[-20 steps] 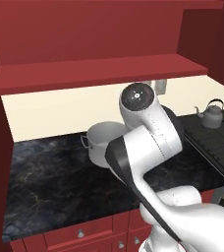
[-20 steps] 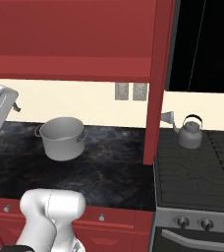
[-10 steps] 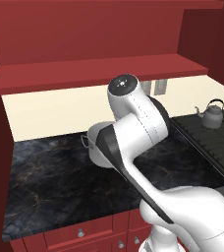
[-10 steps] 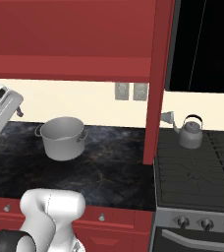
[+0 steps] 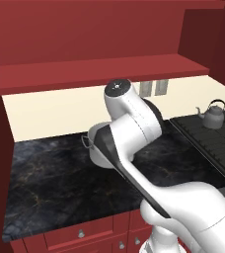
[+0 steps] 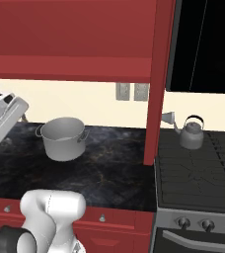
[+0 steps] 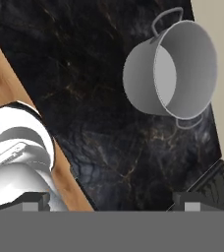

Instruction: Pick the kettle from the cabinet and place it on a stove burner. Then pick the pot from the counter and place it on another stove burner. Finally, turn both burners on.

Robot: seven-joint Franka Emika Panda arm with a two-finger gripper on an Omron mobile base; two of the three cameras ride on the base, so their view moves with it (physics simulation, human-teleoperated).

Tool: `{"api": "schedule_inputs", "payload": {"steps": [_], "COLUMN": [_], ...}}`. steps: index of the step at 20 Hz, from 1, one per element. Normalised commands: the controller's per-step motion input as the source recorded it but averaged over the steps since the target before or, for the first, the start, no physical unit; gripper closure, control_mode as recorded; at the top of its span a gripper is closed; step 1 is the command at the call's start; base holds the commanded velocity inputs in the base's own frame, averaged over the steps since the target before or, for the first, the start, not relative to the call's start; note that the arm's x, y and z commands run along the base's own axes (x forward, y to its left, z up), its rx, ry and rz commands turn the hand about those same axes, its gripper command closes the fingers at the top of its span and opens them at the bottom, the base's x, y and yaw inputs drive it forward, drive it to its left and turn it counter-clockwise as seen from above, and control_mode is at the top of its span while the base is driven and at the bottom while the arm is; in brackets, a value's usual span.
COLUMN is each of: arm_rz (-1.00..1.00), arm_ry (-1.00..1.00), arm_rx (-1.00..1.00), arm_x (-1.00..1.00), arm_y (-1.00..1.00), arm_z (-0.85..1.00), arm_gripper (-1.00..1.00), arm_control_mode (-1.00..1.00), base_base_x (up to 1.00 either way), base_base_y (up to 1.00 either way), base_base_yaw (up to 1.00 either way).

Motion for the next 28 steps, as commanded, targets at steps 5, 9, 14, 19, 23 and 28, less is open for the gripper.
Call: {"api": "schedule_inputs", "payload": {"steps": [5, 9, 14, 19, 23, 28], "arm_rz": [0.00, 0.00, 0.00, 0.00, 0.00, 0.00], "arm_ry": [0.06, 0.07, 0.07, 0.04, 0.00, 0.00], "arm_rx": [0.00, 0.00, 0.00, 0.00, 0.01, 0.00], "arm_x": [0.30, 0.34, 0.34, 0.34, 0.37, 0.37], "arm_y": [0.02, 0.01, 0.01, 0.01, 0.01, 0.03], "arm_z": [-0.33, -0.34, -0.34, -0.29, -0.23, -0.24], "arm_gripper": [-1.00, -1.00, -1.00, -1.00, -1.00, -1.00], "arm_control_mode": [-1.00, -1.00, -1.00, -1.00, -1.00, -1.00], "base_base_x": [0.00, 0.00, 0.00, 0.00, 0.00, 0.00], "base_base_y": [0.00, 0.00, 0.00, 0.00, 0.00, 0.00], "base_base_yaw": [0.00, 0.00, 0.00, 0.00, 0.00, 0.00]}}
